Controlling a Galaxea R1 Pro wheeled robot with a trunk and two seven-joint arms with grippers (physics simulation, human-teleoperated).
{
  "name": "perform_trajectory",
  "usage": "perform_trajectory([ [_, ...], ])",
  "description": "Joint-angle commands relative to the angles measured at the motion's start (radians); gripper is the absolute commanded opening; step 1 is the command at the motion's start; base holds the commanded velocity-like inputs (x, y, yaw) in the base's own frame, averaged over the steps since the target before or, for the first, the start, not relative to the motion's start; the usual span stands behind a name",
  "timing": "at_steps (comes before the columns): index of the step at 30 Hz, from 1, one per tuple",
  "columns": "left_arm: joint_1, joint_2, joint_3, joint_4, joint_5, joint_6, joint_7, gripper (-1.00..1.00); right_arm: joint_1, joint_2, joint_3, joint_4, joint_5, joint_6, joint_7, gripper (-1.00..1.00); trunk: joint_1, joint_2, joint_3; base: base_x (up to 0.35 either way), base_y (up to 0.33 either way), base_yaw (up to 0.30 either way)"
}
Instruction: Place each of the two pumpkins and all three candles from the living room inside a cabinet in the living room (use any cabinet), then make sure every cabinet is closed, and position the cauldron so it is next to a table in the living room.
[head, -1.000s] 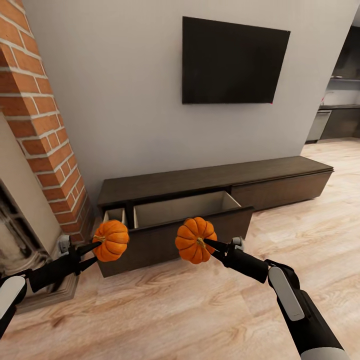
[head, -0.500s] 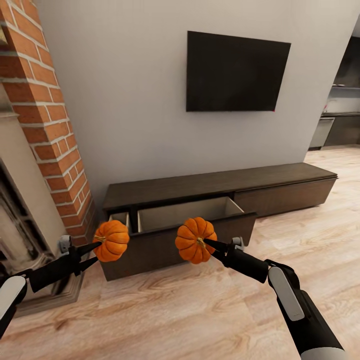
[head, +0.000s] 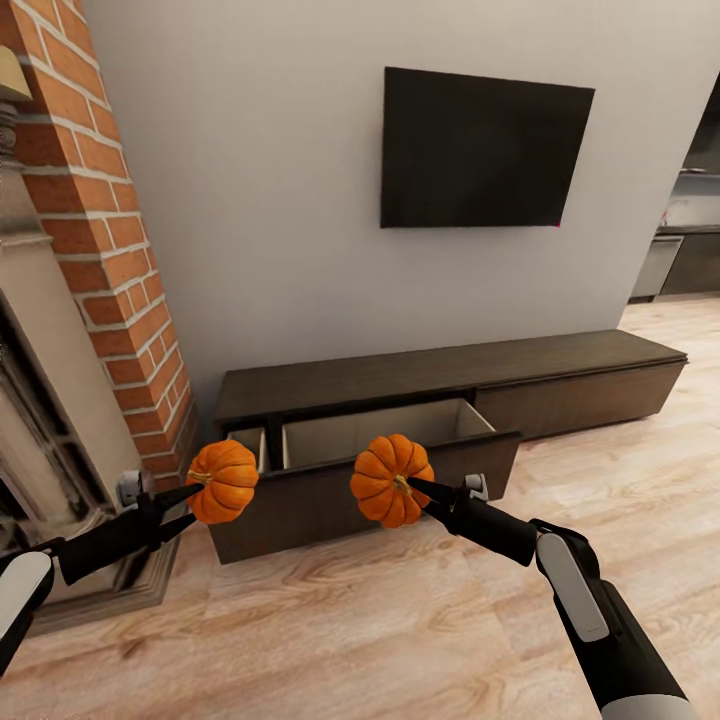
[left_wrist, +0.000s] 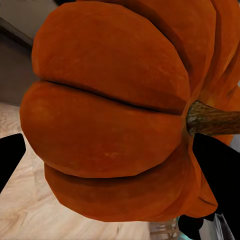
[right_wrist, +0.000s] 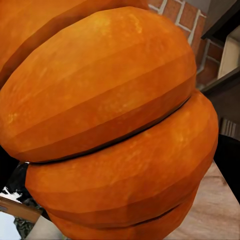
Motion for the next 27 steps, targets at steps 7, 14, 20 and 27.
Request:
perform_trajectory([
  [7, -0.001, 0.000, 0.001, 0.000, -0.003, 0.005, -0.003, -1.00, -0.001, 0.000, -0.001, 0.000, 0.001, 0.005, 0.003, -1.00, -0.027, 0.049, 0.010, 0.000, 0.000, 0.069],
  [14, -0.001, -0.001, 0.001, 0.000, -0.003, 0.005, -0.003, -1.00, -0.001, 0.000, -0.001, 0.000, 0.001, 0.005, 0.003, -1.00, -0.054, 0.098, 0.020, 0.000, 0.000, 0.069],
  [20, -0.001, -0.002, 0.000, -0.001, -0.003, 0.005, -0.003, -1.00, -0.001, 0.000, -0.001, 0.001, 0.001, 0.004, 0.003, -1.00, -0.077, 0.140, 0.029, 0.000, 0.000, 0.069],
  [27, -0.001, -0.003, -0.012, -0.001, -0.003, 0.005, -0.004, -1.00, 0.000, 0.000, -0.012, 0.003, 0.002, 0.001, 0.006, -1.00, -0.104, 0.189, 0.040, 0.000, 0.000, 0.069],
])
